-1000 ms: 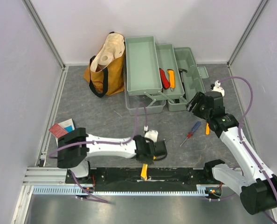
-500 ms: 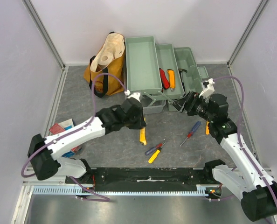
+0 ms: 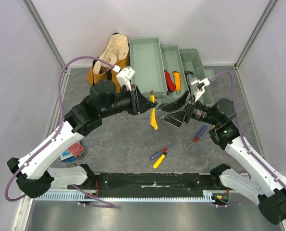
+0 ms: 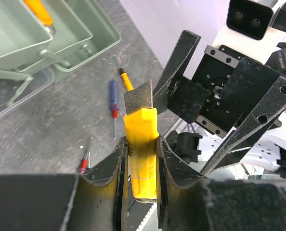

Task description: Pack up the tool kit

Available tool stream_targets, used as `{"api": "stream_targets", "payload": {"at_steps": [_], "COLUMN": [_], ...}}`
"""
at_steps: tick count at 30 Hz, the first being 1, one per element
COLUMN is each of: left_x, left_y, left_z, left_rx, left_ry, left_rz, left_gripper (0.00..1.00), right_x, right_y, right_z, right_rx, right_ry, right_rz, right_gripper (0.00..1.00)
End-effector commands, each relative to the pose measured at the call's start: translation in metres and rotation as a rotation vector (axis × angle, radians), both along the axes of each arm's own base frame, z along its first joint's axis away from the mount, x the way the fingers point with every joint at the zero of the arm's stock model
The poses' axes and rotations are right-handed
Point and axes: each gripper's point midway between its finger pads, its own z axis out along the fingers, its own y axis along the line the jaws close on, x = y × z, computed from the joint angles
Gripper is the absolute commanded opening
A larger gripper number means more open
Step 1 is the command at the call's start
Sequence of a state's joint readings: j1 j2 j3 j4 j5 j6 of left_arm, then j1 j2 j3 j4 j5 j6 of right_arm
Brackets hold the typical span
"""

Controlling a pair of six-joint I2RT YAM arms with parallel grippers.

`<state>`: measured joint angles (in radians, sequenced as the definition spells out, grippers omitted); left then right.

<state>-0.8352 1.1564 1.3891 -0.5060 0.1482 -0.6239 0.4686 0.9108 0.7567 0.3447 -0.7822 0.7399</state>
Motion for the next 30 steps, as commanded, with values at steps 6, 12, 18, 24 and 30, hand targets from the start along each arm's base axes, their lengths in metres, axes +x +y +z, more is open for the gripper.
{"api": "stream_targets", "payload": {"at_steps": [6, 12, 18, 24, 30], "left_x": [-0.022, -0.027, -0.018, -0.008, 0.020], "left_y": [-0.015, -0.020, -0.023, -0.024, -0.017], "left_z": [0.064, 0.079, 0.070, 0.066, 0.061], "left_rx": [-0.150, -0.203, -0.187, -0.173, -0.105], "left_ry": [-0.124, -0.147, -0.122, -0.127, -0.153], "left_rz": [-0.165, -0.207, -0.175, -0.141, -0.035], "left_gripper": [0.02, 0.02, 0.04, 0.35, 0.81], "right_x": [-0.014, -0.016, -0.016, -0.006, 0.033], "right_y": [0.015, 0.023, 0.023, 0.024, 0.027], "right_z": [0.061, 0.060, 0.063, 0.063, 0.060], "right_rx": [0.080, 0.096, 0.104, 0.100, 0.056], "right_ry": [-0.179, -0.174, -0.172, -0.147, -0.082], "right_rz": [0.080, 0.115, 0.111, 0.071, -0.075], "right_gripper": [0.90, 0.81, 0.46, 0.13, 0.11]}}
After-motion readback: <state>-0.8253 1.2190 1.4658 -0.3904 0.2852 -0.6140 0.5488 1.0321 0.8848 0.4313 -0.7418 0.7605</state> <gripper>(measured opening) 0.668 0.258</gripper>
